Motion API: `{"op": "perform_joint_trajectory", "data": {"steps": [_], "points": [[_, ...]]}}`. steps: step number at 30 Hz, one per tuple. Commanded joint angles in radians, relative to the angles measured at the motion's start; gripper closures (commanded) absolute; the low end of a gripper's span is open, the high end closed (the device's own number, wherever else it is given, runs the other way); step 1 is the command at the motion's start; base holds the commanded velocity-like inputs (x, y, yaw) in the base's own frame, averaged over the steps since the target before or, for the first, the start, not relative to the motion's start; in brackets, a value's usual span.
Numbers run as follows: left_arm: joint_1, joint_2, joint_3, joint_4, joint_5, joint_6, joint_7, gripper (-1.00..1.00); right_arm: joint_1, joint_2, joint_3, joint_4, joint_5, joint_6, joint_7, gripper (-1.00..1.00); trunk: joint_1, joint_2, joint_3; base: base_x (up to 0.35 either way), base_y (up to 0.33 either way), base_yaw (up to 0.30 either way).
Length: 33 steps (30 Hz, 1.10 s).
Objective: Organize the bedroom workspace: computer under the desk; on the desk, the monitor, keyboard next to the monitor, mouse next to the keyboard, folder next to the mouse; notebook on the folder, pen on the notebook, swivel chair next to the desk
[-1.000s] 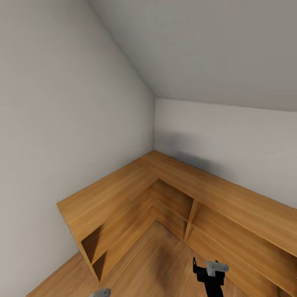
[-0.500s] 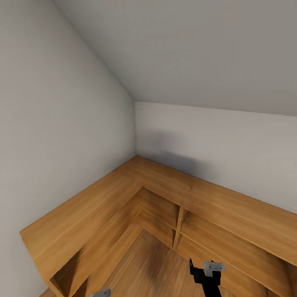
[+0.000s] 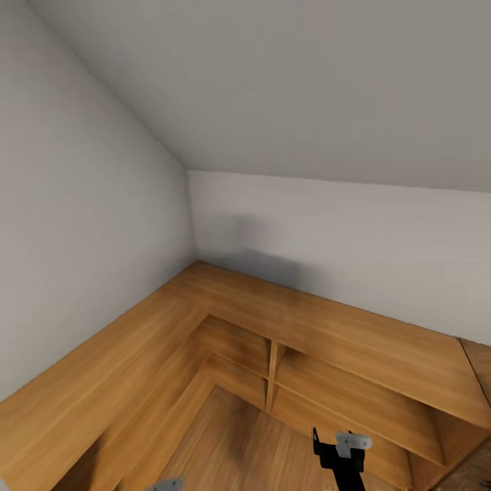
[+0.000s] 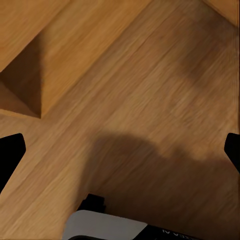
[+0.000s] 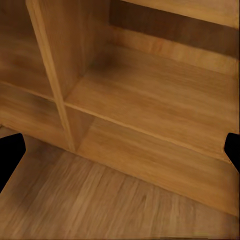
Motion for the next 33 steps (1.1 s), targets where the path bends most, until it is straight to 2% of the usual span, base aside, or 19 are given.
{"op": "perform_joint_trajectory", "data": {"steps": [1,7,16,26,30,33], "points": [[0.000,0.000,-0.009,0.000,0.005,-0.002,0.005,-1.00,-0.001,0.001,0.008,0.002,-0.002,-0.002,-0.007,-1.00,0.000,-0.002,-0.002,0.001,0.000,-0.298],[0.000,0.000,-0.009,0.000,0.005,-0.002,0.005,-1.00,-0.001,0.008,0.007,-0.001,-0.005,0.047,-0.010,-1.00,0.000,-0.002,-0.002,0.000,0.000,-0.299],[0.000,0.000,-0.009,0.000,0.005,-0.002,0.005,-1.00,-0.001,0.014,0.005,-0.004,-0.031,0.064,-0.012,-1.00,0.000,-0.002,-0.002,0.010,0.001,-0.300],[0.000,0.000,-0.009,0.000,0.005,-0.002,0.005,-1.00,-0.001,0.013,0.004,-0.004,-0.040,0.065,-0.012,-1.00,0.000,-0.002,-0.002,0.224,0.105,-0.300],[0.000,0.000,-0.009,0.000,0.005,-0.002,0.005,-1.00,-0.001,0.014,0.006,-0.005,-0.069,0.066,-0.012,-1.00,0.000,-0.002,-0.002,0.176,0.108,-0.300],[0.000,0.000,-0.009,0.000,0.005,-0.002,0.005,-1.00,-0.001,0.014,0.008,-0.005,-0.073,0.066,-0.012,-1.00,0.000,-0.002,-0.002,0.027,0.017,-0.299]]}}
